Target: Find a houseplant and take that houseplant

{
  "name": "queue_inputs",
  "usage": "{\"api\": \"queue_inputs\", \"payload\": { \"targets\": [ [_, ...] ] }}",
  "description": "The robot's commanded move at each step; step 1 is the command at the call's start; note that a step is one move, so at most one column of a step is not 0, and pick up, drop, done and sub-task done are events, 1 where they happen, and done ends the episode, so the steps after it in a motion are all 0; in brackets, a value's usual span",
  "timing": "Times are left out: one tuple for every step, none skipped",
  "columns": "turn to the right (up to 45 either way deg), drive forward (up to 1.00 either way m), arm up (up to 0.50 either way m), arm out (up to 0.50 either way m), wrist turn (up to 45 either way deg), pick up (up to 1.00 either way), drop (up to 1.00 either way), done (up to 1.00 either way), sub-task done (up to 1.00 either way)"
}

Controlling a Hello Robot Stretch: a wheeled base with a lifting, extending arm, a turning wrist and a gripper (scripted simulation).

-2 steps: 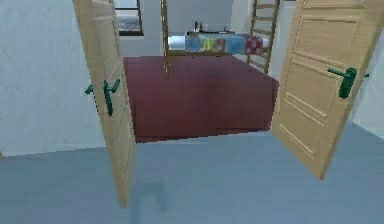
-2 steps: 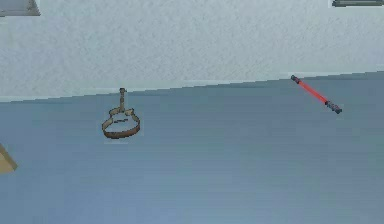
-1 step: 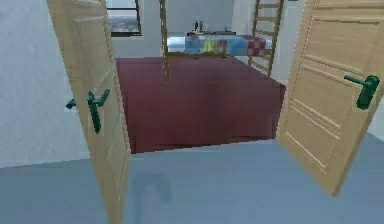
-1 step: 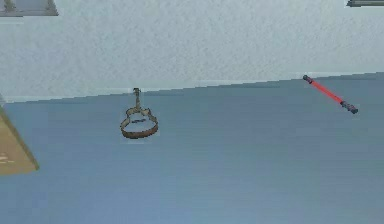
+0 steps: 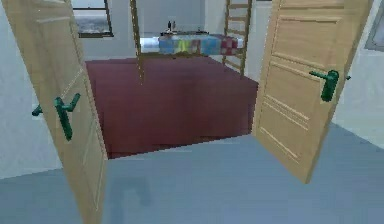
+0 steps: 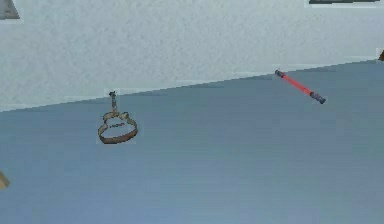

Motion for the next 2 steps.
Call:
{"api": "queue_inputs", "payload": {
  "targets": [
    [0.0,0.8,0.0,0.0,0.0,0.0,0.0,0.0,0.0],
    [-15.0,0.0,0.0,0.0,0.0,0.0,0.0,0.0,0.0]
  ]
}}
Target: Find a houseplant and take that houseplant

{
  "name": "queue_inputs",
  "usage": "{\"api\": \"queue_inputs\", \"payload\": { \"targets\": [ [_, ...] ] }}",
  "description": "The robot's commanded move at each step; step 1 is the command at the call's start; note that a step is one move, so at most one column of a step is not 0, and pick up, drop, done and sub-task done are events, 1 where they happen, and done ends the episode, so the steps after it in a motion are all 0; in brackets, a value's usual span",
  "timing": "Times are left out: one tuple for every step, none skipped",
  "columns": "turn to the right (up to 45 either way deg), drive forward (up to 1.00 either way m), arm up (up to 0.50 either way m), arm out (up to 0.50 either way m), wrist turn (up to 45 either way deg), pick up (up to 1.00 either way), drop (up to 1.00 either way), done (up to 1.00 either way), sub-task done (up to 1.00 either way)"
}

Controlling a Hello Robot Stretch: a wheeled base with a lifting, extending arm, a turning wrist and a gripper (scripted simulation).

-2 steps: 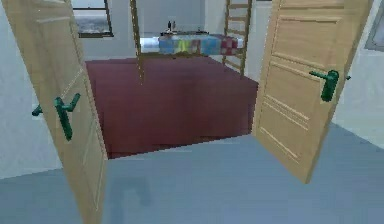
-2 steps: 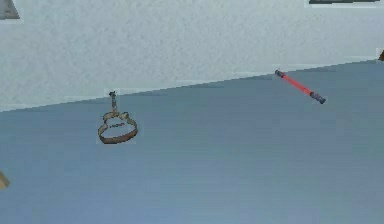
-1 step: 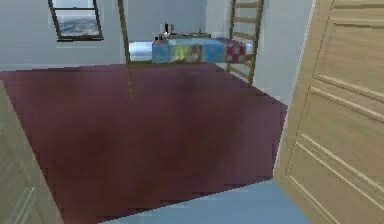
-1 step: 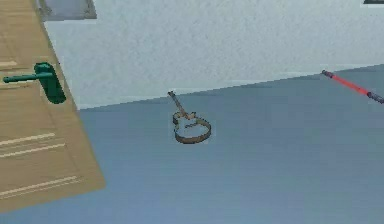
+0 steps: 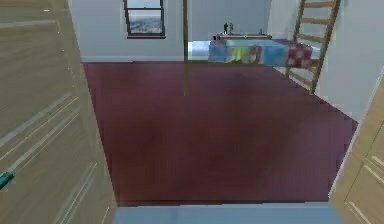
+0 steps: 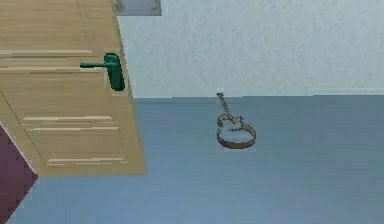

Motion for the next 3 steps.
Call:
{"api": "queue_inputs", "payload": {
  "targets": [
    [0.0,1.0,0.0,0.0,0.0,0.0,0.0,0.0,0.0],
    [0.0,0.5,0.0,0.0,0.0,0.0,0.0,0.0,0.0],
    [-45.0,0.0,0.0,0.0,0.0,0.0,0.0,0.0,0.0]
  ]
}}
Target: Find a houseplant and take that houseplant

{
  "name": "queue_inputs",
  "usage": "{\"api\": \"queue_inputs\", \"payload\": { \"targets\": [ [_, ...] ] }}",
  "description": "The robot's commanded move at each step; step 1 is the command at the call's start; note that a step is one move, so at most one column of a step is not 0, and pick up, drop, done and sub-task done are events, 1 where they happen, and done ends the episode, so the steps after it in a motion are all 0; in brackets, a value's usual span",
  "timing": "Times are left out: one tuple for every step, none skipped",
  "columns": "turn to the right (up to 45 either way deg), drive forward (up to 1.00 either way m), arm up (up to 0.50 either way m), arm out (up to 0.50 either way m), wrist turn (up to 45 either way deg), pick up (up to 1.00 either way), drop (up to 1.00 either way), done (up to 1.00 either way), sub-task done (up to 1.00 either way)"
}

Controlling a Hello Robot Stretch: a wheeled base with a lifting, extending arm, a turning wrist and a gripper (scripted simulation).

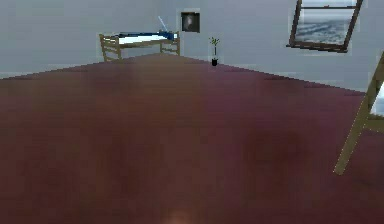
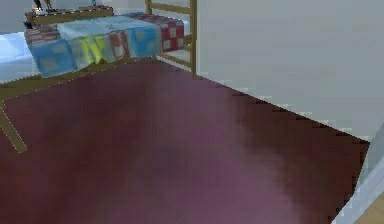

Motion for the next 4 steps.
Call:
{"api": "queue_inputs", "payload": {
  "targets": [
    [0.0,0.5,0.0,0.0,0.0,0.0,0.0,0.0,0.0],
    [-45.0,0.0,0.0,0.0,0.0,0.0,0.0,0.0,0.0],
    [0.0,1.0,0.0,0.0,0.0,0.0,0.0,0.0,0.0],
    [0.0,1.0,0.0,0.0,0.0,0.0,0.0,0.0,0.0]
  ]
}}
